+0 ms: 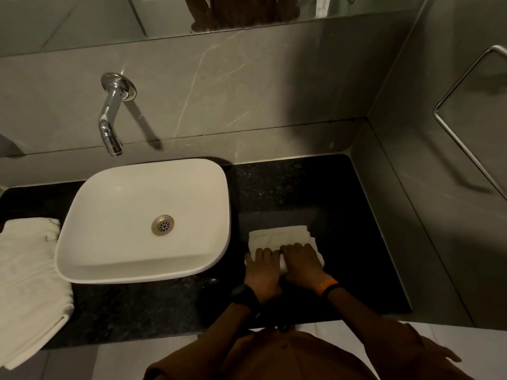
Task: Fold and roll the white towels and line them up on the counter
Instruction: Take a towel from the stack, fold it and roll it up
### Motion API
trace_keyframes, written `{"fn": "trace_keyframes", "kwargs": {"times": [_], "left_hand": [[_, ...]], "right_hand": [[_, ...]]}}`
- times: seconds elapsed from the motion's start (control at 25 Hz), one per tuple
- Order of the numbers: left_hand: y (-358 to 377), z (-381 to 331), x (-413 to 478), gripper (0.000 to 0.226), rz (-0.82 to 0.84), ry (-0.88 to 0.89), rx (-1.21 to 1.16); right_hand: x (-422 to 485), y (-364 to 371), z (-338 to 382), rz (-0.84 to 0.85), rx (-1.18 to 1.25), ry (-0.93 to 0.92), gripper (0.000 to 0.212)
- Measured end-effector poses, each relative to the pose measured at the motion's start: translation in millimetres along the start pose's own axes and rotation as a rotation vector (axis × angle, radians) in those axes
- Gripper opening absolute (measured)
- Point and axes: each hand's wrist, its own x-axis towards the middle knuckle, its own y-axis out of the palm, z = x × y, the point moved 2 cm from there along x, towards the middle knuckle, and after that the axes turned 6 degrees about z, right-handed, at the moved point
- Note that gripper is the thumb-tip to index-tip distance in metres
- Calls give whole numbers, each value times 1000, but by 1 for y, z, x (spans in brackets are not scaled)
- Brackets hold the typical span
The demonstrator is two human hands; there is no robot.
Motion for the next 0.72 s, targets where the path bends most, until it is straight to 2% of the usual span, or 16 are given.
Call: {"fn": "trace_keyframes", "kwargs": {"times": [0.08,0.12,0.28,0.32,0.36,0.4,0.48,0.52,0.56,0.64,0.72], "left_hand": [[11,-6,-11,73,-83,30,95],[9,-5,-8,74,-40,32,45],[-17,13,21,86,267,-22,-372],[-20,15,21,91,291,-25,-461],[-19,17,16,95,264,-24,-477],[-13,17,8,97,166,-15,-390],[5,13,-6,95,-34,55,-63],[10,12,-9,95,-74,92,0],[9,11,-7,96,-57,113,-11],[-2,17,4,101,28,73,-209],[-11,23,15,96,64,4,-399]], "right_hand": [[8,-13,-1,100,66,35,72],[7,-11,0,122,62,30,74],[-16,26,3,-129,-175,-27,89],[-14,29,4,-150,-195,-56,89],[-10,27,6,-121,-189,-81,86],[-5,19,7,-74,-154,-92,81],[5,-2,3,-16,-47,-80,64],[9,-13,2,10,-23,-90,54],[11,-22,0,40,-27,-114,47],[11,-30,-1,68,-54,-130,51],[4,-27,-5,-78,-15,-52,61]]}}
